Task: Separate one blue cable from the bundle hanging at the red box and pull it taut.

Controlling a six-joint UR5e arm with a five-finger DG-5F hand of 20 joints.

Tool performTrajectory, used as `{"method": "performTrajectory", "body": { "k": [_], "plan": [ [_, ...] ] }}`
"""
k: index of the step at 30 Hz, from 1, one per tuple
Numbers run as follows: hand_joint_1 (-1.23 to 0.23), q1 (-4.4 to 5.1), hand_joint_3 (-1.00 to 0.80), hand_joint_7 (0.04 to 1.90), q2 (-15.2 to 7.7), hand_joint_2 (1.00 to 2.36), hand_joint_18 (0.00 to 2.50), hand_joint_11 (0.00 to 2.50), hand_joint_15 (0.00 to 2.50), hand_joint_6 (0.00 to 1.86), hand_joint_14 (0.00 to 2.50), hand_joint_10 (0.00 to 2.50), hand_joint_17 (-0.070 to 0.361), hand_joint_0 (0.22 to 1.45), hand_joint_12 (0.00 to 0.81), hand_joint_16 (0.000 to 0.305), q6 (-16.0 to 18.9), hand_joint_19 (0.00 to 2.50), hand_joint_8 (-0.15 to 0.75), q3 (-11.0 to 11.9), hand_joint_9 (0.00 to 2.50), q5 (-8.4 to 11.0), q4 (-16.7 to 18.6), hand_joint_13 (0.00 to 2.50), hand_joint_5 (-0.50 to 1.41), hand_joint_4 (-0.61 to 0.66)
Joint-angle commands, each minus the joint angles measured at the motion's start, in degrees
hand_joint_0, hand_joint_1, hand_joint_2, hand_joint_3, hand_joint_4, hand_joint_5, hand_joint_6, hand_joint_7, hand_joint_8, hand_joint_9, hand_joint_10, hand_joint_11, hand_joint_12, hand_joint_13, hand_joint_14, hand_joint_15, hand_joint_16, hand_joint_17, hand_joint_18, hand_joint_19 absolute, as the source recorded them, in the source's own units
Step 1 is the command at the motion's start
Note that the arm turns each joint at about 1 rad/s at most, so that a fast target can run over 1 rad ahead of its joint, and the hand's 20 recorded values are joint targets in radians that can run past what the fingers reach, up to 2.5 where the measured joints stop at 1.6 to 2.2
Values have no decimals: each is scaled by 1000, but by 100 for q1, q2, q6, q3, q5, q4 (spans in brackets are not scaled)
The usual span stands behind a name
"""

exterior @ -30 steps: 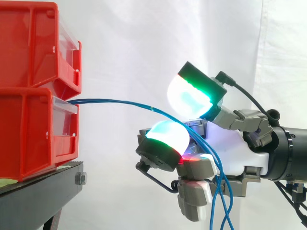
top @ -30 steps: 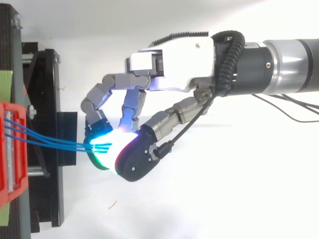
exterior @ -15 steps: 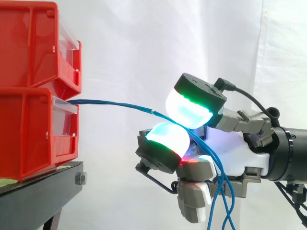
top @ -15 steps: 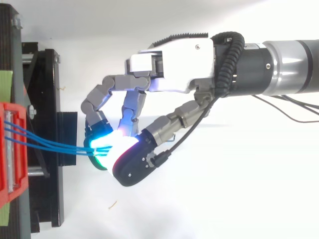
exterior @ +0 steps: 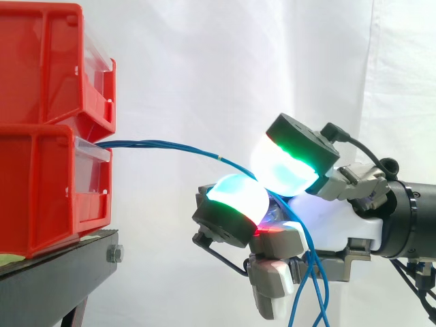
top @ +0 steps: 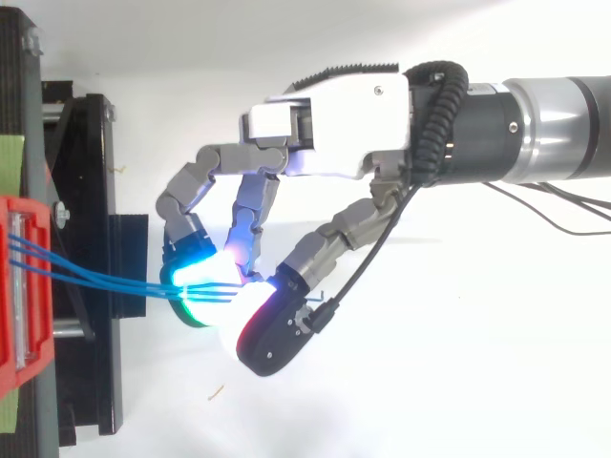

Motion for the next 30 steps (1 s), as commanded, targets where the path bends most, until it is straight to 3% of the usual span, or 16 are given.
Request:
{"method": "performTrajectory", "body": {
  "k": [1,5,7,9,13,17,19,20,22,23,25,30],
  "plan": [
    [-985,0,-500,1216,-5,1000,1013,977,614,914,23,20,94,779,355,42,-1,486,351,3,1200,0,0,1161,-159,130],
    [-1000,0,-500,1243,-5,1000,1012,980,619,915,23,22,93,729,352,41,-1,495,354,-6,1221,0,0,1170,-153,141],
    [-970,0,-500,1222,4,1000,1017,969,633,908,22,22,95,574,355,42,-1,532,358,-6,1244,0,0,1178,-142,127],
    [-929,0,-500,1219,-5,1000,1039,960,630,894,22,20,100,519,372,45,-1,548,363,-6,1253,0,0,1189,-140,140],
    [-726,0,-500,1242,-5,1000,1039,944,639,861,21,20,101,541,374,45,-1,590,357,-6,1273,0,0,1211,-135,141],
    [-619,0,-500,1256,-5,1000,1038,930,640,845,22,17,103,548,379,46,-1,621,350,-23,1273,0,0,1203,-139,147],
    [-558,0,-500,1259,-5,1000,1014,910,646,840,23,21,100,611,369,45,-1,656,346,-23,1266,0,0,1195,-143,106],
    [-562,0,-489,1254,-5,1000,1013,915,644,841,20,23,101,614,373,45,-1,658,346,-23,1263,0,0,1191,-144,99],
    [-615,0,-239,1231,-5,1015,1040,927,635,854,21,19,110,591,392,49,-1,639,370,-23,1231,0,0,1192,-152,85],
    [-624,0,-198,1244,-5,1015,1059,904,627,856,20,19,114,589,399,51,-1,628,376,-23,1216,0,0,1199,-152,85],
    [-705,0,-60,1363,-5,1017,1076,923,628,868,18,18,119,602,407,53,-1,603,387,-32,1218,0,0,1204,-158,65],
    [-858,0,-28,1338,-5,1023,1021,963,642,918,21,19,107,657,380,48,-1,580,352,-32,1155,0,0,1163,-196,-29]
  ]
}}
